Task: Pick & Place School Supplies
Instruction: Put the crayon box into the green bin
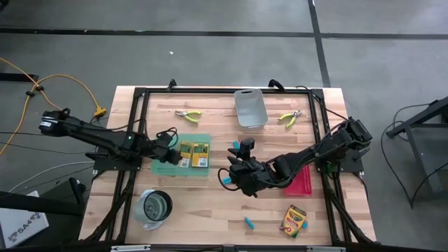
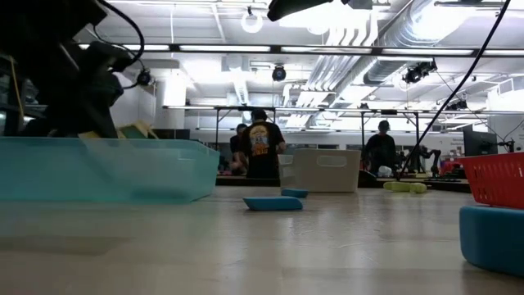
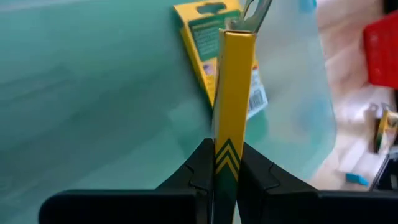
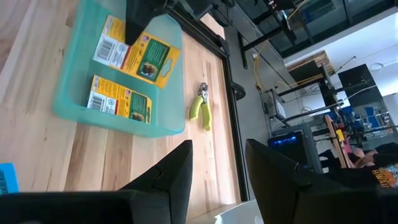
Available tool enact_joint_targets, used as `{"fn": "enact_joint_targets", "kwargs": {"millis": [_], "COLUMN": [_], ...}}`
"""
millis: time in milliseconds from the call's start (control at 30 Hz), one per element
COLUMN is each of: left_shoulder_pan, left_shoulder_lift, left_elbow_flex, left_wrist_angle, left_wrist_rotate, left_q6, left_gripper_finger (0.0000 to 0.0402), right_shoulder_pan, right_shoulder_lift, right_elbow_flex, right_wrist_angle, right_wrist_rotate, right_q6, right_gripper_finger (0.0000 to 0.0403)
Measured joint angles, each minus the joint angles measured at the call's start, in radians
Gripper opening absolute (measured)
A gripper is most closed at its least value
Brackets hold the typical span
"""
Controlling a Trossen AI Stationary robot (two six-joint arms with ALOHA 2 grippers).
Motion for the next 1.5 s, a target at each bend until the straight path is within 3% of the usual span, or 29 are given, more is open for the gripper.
{"fn": "enact_joint_targets", "kwargs": {"millis": [267, 500, 1100, 1500], "left_shoulder_pan": [0.090, 0.135, 0.137, 0.224], "left_shoulder_lift": [0.003, 0.005, 0.007, 0.007], "left_elbow_flex": [-0.019, -0.019, -0.019, -0.017], "left_wrist_angle": [0.004, 0.002, 0.001, -0.058], "left_wrist_rotate": [0.066, 0.119, 0.149, 0.161], "left_q6": [0.013, 0.031, -0.017, 0.105], "left_gripper_finger": [0.0031, 0.0055, 0.0065, 0.0066], "right_shoulder_pan": [0.000, 0.000, 0.000, 0.000], "right_shoulder_lift": [0.000, 0.000, 0.000, 0.000], "right_elbow_flex": [0.000, 0.000, 0.000, 0.000], "right_wrist_angle": [-0.004, -0.005, -0.009, -0.033], "right_wrist_rotate": [-0.021, -0.022, -0.050, -0.101], "right_q6": [0.006, 0.006, 0.005, 0.038], "right_gripper_finger": [0.0140, 0.0140, 0.0140, 0.0140]}}
